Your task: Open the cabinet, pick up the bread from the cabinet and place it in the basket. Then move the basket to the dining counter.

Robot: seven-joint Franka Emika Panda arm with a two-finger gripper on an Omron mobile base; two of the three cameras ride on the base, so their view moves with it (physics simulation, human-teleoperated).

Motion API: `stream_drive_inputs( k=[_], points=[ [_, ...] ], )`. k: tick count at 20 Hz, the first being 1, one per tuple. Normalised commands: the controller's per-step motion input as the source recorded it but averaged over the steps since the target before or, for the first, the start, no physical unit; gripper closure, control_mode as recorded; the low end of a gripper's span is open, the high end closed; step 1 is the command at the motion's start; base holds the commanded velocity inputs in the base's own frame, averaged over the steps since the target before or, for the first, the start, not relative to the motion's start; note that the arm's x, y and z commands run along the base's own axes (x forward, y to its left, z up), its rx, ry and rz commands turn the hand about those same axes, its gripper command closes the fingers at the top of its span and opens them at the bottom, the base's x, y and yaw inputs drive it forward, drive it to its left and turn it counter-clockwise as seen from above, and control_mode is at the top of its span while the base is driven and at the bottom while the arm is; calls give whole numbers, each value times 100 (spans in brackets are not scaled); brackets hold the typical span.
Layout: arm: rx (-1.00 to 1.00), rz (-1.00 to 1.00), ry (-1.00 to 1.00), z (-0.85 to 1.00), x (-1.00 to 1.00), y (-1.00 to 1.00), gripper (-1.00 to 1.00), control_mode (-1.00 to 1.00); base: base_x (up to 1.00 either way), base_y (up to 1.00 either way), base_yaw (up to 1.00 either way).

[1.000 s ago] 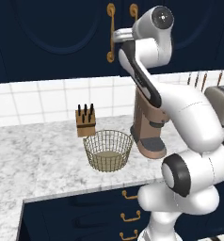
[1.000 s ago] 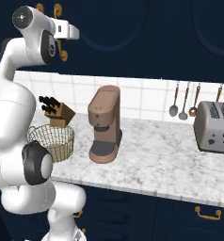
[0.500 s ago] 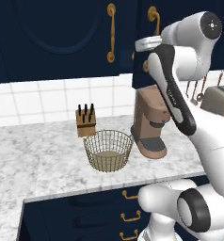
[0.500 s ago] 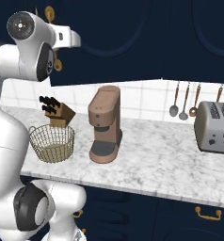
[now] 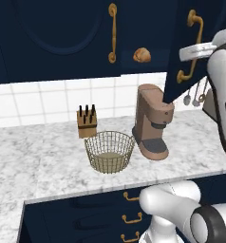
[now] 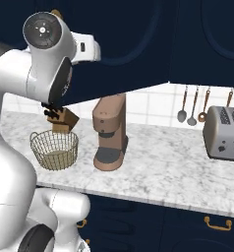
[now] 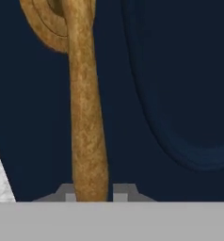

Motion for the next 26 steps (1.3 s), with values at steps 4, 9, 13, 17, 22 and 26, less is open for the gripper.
stream_drive_inputs(
  k=[4, 9, 13, 17, 22, 26],
  points=[
    [1, 8, -5, -72, -61, -96, 100, -100, 0, 0, 0],
    [1, 8, -5, -44, -6, -50, -100, -100, 0, 0, 0],
    [0, -5, 6, 1, -31, -3, -100, -100, 0, 0, 0],
    [-2, -15, 12, 4, -57, 17, -100, -100, 0, 0, 0],
    [-17, -26, 21, 10, -67, 84, -100, -100, 0, 0, 0],
    [-38, -37, 4, 34, -48, 38, -100, -100, 0, 0, 0]
  ],
)
